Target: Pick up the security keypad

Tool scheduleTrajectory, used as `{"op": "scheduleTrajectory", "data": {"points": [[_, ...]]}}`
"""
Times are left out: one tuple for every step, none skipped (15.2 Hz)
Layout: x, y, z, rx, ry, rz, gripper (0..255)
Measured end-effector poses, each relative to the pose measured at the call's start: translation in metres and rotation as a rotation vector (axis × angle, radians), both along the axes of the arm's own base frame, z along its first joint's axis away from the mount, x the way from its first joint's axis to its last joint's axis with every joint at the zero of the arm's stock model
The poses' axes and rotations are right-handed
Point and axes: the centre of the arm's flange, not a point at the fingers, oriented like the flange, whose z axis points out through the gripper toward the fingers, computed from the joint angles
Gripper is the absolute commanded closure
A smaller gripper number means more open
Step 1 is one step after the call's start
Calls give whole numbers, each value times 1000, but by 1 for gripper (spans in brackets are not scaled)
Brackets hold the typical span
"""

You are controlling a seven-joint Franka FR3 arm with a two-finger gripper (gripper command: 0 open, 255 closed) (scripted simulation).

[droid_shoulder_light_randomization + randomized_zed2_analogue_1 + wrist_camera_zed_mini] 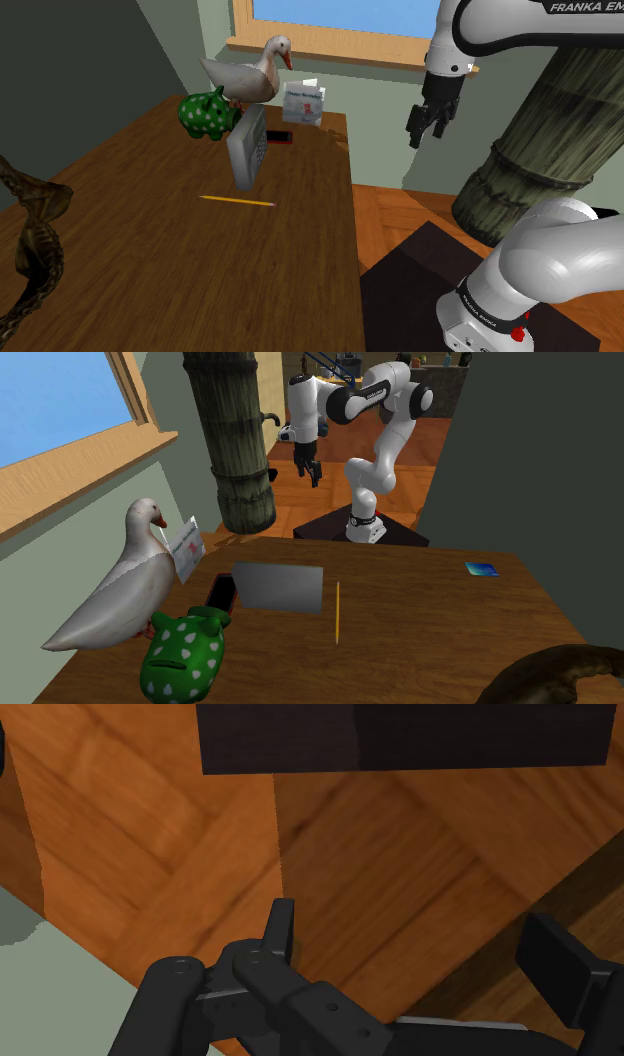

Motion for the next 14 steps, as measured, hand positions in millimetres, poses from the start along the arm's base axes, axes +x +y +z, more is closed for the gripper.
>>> {"op": "scheduleTrajectory", "data": {"points": [[0,0,0,0,0,0,0],[2,6,-1,-1,-1,-7,0],[7,16,0,-2,-2,-19,0],[11,25,1,-3,-4,-34,0],[14,35,0,-5,-6,-50,0],[21,46,2,-6,-7,-66,0],[30,60,-1,-7,-9,-83,0],[35,73,-2,-8,-10,-100,0],[41,82,-2,-10,-13,-118,0],[48,95,-3,-11,-15,-134,0],[53,105,-4,-12,-17,-152,0],[61,118,-2,-13,-18,-168,0],[69,129,-2,-14,-20,-186,0],[76,137,-1,-16,-22,-203,0]]}}
